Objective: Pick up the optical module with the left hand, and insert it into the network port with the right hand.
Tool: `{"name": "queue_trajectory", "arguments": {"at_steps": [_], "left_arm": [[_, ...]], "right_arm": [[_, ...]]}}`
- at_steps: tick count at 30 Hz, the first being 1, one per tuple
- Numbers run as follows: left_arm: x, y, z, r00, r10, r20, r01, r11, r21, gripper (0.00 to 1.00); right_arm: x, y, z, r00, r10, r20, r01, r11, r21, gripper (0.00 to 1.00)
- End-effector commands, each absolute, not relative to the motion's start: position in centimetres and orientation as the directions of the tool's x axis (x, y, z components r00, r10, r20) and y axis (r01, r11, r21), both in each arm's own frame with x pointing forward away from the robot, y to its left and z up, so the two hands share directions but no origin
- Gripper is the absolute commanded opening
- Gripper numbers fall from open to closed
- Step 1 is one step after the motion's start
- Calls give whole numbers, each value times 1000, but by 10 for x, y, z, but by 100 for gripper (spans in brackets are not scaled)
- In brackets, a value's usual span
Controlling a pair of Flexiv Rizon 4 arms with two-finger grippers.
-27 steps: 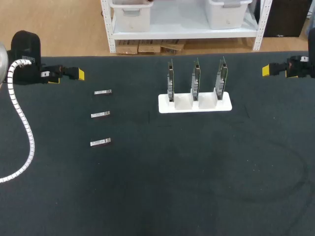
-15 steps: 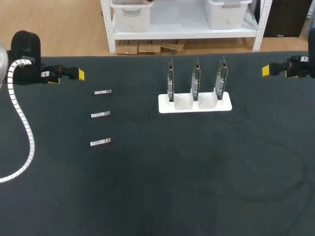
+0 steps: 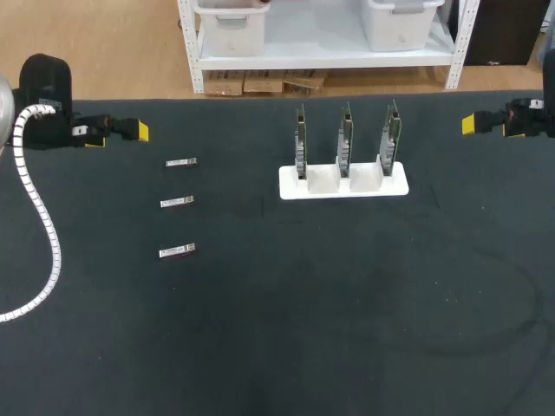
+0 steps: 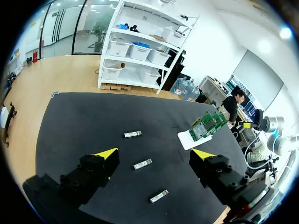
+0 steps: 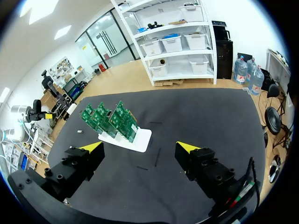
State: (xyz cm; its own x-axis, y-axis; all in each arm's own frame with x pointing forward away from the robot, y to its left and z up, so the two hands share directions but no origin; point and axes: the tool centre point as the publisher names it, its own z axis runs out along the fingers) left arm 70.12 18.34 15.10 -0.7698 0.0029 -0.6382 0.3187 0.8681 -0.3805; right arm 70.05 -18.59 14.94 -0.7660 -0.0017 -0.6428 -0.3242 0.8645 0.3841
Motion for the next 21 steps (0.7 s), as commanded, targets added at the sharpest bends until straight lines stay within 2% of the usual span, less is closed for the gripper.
{"name": "queue_trajectory", "arguments": {"at_steps": [1, 10, 16, 21], "left_arm": [[701, 184, 150, -768, 2, -640, 321, 866, -383, 100], [702, 184, 150, -756, 15, -655, 345, 859, -378, 100], [715, 192, 148, -742, 234, -628, 455, 863, -217, 100], [727, 203, 151, -668, 504, -547, 634, 771, -63, 100]], "right_arm": [[700, -185, 150, -766, -1, -643, -321, 866, 382, 100], [700, -185, 150, -766, -1, -643, -321, 866, 382, 100], [700, -185, 150, -766, -1, -643, -321, 866, 382, 100], [700, -185, 150, -766, -1, -643, -321, 866, 382, 100]]}}
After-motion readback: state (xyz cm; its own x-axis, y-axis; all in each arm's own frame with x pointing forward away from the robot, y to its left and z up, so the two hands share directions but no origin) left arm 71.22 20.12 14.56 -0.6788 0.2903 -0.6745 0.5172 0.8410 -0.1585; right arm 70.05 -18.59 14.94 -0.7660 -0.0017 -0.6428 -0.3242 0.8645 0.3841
